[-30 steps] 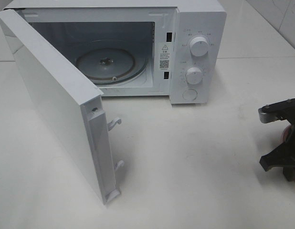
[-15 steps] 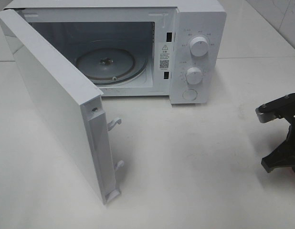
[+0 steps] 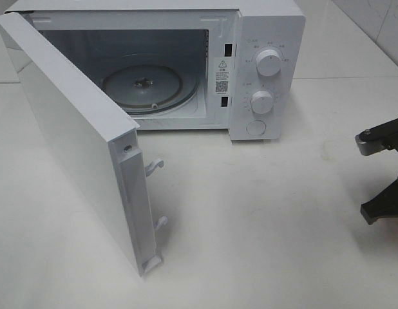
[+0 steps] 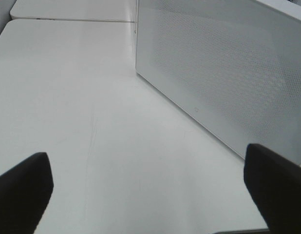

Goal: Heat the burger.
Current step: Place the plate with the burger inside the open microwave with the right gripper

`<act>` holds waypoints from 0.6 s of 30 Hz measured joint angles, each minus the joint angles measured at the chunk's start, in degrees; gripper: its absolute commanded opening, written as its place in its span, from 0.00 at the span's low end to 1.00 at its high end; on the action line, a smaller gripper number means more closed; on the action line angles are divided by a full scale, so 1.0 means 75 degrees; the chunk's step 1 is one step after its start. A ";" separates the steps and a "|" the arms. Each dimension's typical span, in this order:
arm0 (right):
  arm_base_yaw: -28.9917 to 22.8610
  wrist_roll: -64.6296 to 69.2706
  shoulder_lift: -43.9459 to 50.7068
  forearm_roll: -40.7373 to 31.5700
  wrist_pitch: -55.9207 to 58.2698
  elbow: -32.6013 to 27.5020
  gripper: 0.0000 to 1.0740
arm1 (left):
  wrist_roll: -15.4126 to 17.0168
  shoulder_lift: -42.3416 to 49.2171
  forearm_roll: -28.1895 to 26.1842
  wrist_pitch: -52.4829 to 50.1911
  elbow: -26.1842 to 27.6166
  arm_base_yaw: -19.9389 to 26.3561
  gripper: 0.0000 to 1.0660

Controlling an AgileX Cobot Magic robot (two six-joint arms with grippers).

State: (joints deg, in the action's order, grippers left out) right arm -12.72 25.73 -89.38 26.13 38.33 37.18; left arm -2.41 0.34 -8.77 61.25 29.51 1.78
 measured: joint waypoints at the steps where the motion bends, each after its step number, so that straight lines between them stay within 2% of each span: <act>1: 0.0000 0.0038 0.0069 0.0000 0.0038 0.0000 0.00 | 0.0000 0.0000 0.0000 0.0000 0.0000 0.0000 0.94; 9: -0.0015 0.0076 0.0604 0.0000 0.0405 0.0000 0.00 | 0.0000 0.0000 0.0000 0.0000 0.0000 0.0000 0.94; 15: -0.0405 0.0107 0.0947 0.0008 0.0741 0.0000 0.00 | 0.0000 0.0000 0.0000 0.0000 0.0000 0.0000 0.94; 18: -0.0810 0.0115 0.1047 0.0000 0.0917 0.0000 0.00 | 0.0000 0.0000 0.0000 0.0000 0.0000 0.0000 0.94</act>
State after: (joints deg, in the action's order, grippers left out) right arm -18.79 26.59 -81.53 26.13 45.21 37.18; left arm -2.41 0.34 -8.77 61.25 29.51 1.78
